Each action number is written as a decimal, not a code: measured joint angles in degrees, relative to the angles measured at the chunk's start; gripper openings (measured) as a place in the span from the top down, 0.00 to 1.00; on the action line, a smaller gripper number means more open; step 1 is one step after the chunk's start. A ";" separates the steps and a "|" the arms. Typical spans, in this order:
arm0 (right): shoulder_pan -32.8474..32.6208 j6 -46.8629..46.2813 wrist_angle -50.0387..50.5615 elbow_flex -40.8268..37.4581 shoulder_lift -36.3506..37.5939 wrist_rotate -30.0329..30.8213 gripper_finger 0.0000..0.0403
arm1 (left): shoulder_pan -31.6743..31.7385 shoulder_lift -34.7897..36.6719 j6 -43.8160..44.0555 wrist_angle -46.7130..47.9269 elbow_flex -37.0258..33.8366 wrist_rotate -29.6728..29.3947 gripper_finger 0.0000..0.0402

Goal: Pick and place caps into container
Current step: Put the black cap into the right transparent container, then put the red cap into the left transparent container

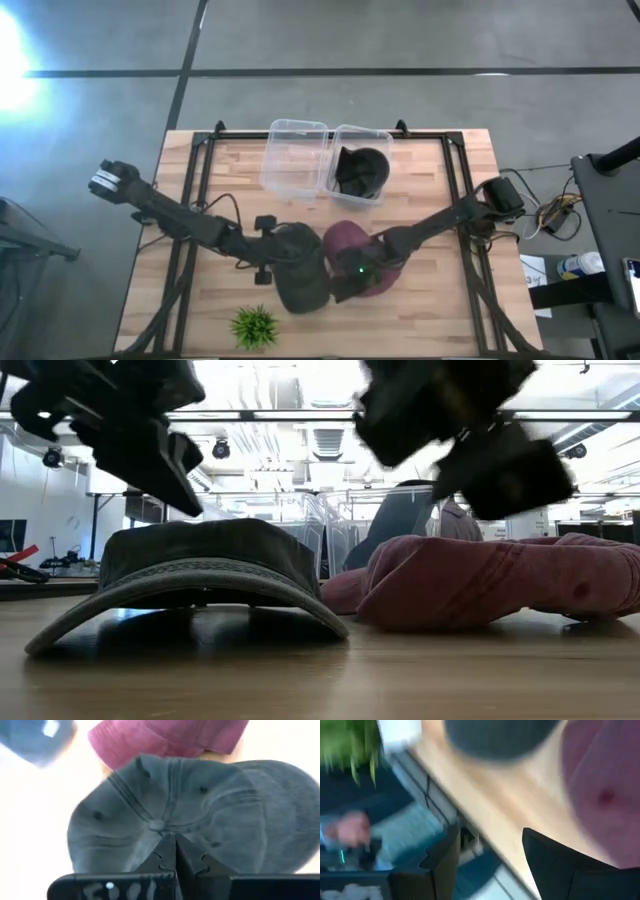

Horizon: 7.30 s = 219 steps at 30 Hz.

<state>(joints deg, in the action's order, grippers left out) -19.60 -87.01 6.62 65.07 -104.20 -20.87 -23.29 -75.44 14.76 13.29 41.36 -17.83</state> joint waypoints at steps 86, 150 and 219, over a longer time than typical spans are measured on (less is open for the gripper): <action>16.46 34.76 33.81 10.15 33.97 66.75 0.97 | -6.38 9.14 18.29 11.39 17.36 -20.72 1.00; 25.34 34.42 49.92 13.07 26.36 40.50 0.50 | -6.01 9.01 24.77 14.18 17.34 -20.59 1.00; -6.89 -7.37 5.62 -16.24 11.00 49.44 0.59 | -4.17 -20.21 50.57 4.52 11.67 -11.91 1.00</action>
<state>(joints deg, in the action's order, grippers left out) -26.49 -94.38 12.24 48.83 -93.20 28.56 -27.46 -95.65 65.32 17.81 53.04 -29.74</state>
